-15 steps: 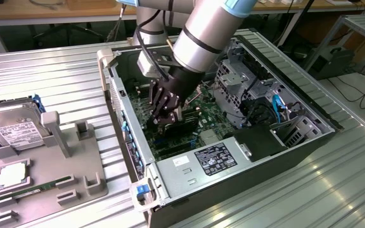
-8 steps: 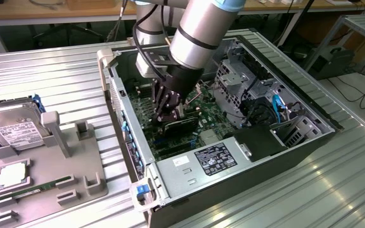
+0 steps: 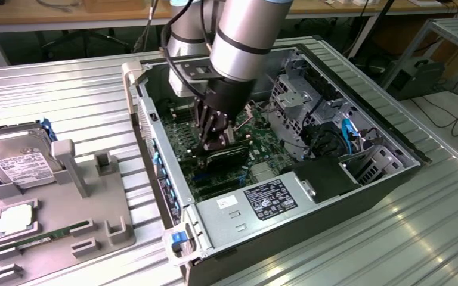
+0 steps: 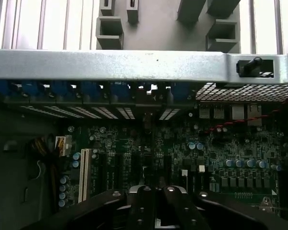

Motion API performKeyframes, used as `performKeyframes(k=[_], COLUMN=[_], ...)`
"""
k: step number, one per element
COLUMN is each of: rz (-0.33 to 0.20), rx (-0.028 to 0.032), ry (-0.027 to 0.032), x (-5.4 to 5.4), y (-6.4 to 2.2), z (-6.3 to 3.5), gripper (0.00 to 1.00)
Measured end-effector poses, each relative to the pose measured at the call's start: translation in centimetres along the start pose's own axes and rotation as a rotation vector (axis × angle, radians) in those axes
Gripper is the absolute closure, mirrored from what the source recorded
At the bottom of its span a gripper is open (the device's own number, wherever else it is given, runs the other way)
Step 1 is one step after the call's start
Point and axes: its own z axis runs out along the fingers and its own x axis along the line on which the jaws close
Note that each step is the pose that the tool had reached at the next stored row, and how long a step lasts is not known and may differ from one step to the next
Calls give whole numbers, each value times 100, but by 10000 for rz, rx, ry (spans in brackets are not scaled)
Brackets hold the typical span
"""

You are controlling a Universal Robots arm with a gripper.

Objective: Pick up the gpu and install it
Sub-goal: 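Press down on the gpu until it lock into place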

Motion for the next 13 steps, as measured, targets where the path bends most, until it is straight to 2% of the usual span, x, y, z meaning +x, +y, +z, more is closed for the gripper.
performKeyframes(k=[2, 5, 8, 9, 13], rz=[6, 15, 32, 37, 33], rx=[180, 366, 588, 635, 644], ry=[12, 34, 106, 122, 132], x=[-1, -3, -7, -12, -15], y=[33, 94, 130, 138, 142], z=[11, 24, 32, 37, 64], gripper=[89, 89, 89, 89, 89])
